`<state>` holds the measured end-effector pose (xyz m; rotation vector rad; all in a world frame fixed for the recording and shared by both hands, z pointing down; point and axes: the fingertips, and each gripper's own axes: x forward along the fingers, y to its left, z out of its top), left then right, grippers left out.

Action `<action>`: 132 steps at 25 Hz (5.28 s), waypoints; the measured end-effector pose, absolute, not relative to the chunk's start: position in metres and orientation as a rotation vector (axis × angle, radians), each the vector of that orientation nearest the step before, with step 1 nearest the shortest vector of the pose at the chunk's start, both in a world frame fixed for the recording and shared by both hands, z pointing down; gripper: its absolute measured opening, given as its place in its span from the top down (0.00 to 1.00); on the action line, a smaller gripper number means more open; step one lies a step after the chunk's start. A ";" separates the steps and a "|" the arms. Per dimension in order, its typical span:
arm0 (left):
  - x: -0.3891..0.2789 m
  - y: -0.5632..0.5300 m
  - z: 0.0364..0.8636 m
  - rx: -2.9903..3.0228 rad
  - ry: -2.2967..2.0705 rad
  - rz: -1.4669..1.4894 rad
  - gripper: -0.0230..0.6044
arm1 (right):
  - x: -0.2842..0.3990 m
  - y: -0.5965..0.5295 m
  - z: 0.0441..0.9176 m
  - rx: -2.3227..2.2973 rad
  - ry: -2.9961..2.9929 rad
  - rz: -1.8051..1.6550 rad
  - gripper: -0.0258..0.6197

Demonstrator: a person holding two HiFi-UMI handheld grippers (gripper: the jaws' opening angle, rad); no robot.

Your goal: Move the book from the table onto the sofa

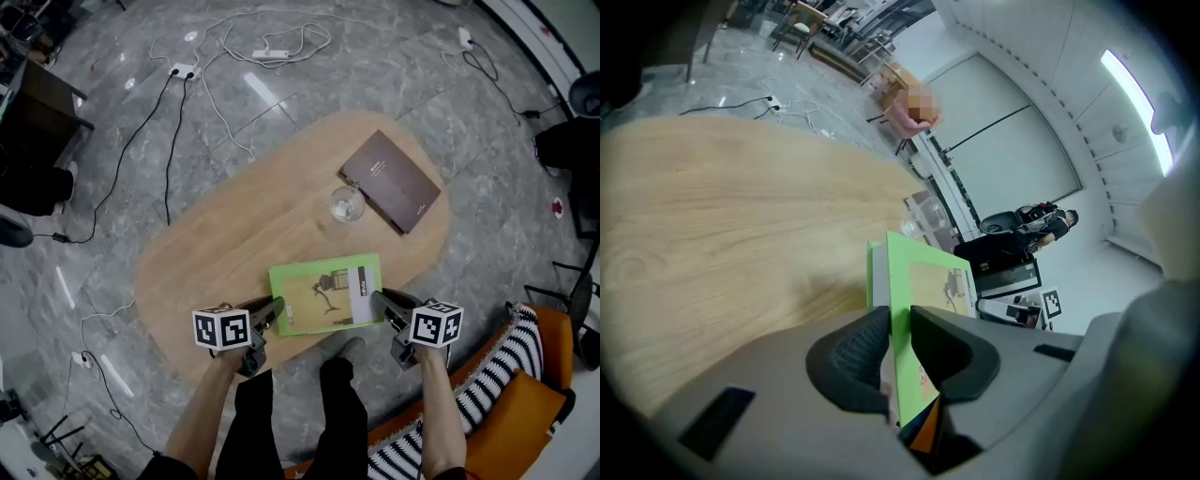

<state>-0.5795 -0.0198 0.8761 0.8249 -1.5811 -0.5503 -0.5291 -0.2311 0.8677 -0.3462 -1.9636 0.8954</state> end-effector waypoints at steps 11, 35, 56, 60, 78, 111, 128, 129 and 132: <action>-0.564 -0.013 0.748 0.918 -1.578 -0.475 0.83 | -0.491 -0.219 0.747 -0.300 -1.997 0.993 0.81; -0.479 0.015 0.570 1.098 -1.543 -0.373 0.83 | -0.378 -0.182 0.566 -0.272 -2.091 1.135 0.82; -0.464 0.028 0.582 1.462 -1.255 -0.089 0.83 | -0.284 -0.103 0.583 0.242 -2.239 1.365 0.83; -0.431 0.004 0.580 1.546 -1.150 0.010 0.83 | -0.233 -0.096 0.579 0.412 -2.266 1.442 0.83; -0.167 -0.048 0.557 1.862 -0.734 0.330 0.84 | 0.054 -0.029 0.574 1.048 -2.331 1.689 0.83; 0.098 -0.045 0.575 2.066 0.073 0.816 0.84 | 0.242 0.123 0.587 2.161 -1.994 1.866 0.83; 0.208 -0.067 0.599 2.062 0.207 0.903 0.84 | 0.337 0.113 0.611 2.348 -1.914 1.878 0.82; 0.217 -0.070 0.600 2.061 0.206 0.906 0.84 | 0.346 0.110 0.612 2.344 -1.915 1.884 0.83; 0.246 -0.080 0.601 2.061 0.198 0.913 0.84 | 0.374 0.100 0.616 2.326 -1.917 1.899 0.83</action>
